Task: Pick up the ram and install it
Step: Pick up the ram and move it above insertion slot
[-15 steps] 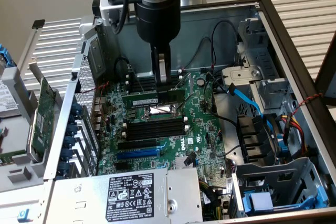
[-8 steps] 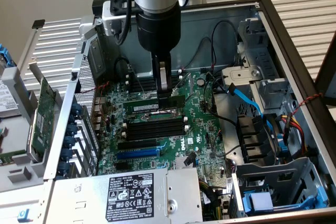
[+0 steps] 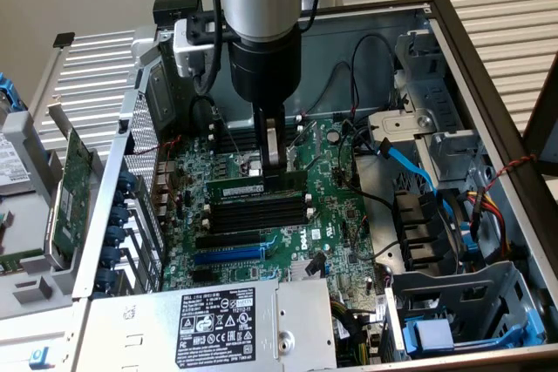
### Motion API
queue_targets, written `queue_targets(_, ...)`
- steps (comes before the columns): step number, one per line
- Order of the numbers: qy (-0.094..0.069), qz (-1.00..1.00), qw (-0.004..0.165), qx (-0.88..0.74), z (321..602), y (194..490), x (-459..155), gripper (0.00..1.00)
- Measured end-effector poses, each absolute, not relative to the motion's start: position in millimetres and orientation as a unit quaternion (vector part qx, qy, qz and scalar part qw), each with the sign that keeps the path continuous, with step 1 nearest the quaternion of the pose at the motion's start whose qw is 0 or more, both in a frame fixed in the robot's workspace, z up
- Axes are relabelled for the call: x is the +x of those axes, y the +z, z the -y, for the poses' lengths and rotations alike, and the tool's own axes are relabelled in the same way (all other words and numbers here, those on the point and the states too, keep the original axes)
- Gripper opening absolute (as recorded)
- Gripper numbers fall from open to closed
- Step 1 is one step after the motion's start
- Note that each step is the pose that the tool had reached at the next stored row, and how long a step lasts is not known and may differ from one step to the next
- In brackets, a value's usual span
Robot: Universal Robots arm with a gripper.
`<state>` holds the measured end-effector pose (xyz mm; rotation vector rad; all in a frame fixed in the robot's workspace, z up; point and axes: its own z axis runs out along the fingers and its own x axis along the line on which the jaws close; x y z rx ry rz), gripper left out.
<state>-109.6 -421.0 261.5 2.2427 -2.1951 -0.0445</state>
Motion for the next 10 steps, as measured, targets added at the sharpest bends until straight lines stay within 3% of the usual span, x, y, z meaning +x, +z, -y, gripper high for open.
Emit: queue_targets(10,-0.009,0.7,0.007,0.715,415.2,249.8,-108.5,0.14)
